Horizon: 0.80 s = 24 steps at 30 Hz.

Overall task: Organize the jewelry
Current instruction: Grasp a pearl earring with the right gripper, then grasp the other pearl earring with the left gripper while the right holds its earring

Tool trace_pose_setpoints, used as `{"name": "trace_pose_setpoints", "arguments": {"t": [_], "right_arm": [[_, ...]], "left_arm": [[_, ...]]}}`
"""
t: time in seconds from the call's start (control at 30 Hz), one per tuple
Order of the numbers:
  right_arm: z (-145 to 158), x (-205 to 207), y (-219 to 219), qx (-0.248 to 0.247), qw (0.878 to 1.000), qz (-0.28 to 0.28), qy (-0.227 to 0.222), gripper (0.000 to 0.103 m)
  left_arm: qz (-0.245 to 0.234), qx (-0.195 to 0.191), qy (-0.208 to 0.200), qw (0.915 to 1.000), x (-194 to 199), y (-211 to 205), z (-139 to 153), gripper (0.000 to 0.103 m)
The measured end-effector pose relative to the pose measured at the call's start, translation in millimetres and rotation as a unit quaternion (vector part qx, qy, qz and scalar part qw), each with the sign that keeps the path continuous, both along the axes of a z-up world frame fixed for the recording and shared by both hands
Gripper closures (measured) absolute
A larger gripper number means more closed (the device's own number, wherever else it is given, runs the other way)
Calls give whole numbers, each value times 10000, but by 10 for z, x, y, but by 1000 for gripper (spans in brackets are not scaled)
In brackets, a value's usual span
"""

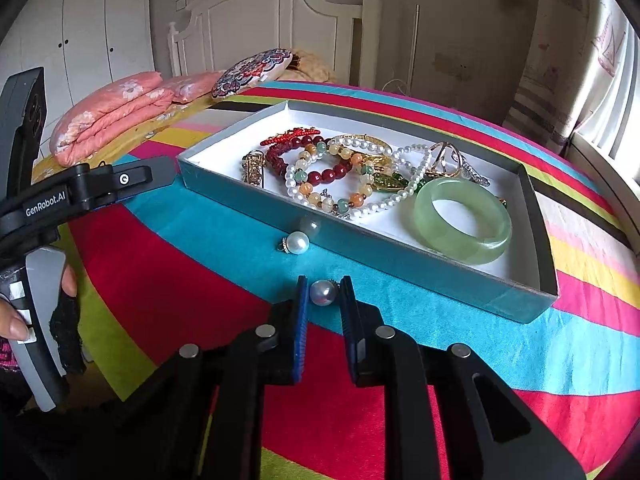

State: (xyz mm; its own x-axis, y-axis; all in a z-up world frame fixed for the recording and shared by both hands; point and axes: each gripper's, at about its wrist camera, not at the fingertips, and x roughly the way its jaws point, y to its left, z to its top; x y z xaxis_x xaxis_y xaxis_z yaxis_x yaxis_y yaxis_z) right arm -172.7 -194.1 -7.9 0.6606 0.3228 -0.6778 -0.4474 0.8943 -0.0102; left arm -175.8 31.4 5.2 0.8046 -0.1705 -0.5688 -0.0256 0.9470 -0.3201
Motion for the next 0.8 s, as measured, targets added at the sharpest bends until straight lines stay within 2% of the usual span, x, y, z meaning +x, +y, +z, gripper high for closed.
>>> {"name": "trace_pose_setpoints", "arguments": {"t": [0.13, 0.23, 0.33, 0.43, 0.5, 0.57, 0.67, 0.73, 0.8], "right_arm": [[79, -79, -313, 273, 9992, -286, -102, 86], [122, -134, -575, 404, 9975, -552, -167, 86], [123, -174, -788, 559, 9956, -737, -149, 86], [97, -218, -924, 669, 9943, -815, -130, 86], [83, -243, -981, 761, 9936, -828, -121, 86], [73, -266, -1018, 836, 9930, -826, -126, 85], [69, -288, -1052, 926, 9922, -824, -149, 85], [66, -290, -1074, 974, 9917, -830, -152, 85], [67, -296, -1088, 1016, 9912, -835, -151, 85]], "left_arm": [[-505, 174, 351, 9980, -6, -241, 75, 2], [-907, 645, 636, 9918, 21, -574, 129, 2], [-982, 1139, 1038, 9832, 140, -877, 126, 3], [-996, 1188, 1190, 9807, 246, -1032, 76, 6], [-1002, 1429, 1224, 9770, 305, -1151, 48, 16], [-966, 1654, 1201, 9741, 353, -1248, 7, 36], [-939, 1807, 1128, 9725, 389, -1337, -32, 50], [-933, 1841, 1076, 9725, 396, -1351, -39, 52], [-949, 1808, 999, 9738, 379, -1347, -35, 69]]}}
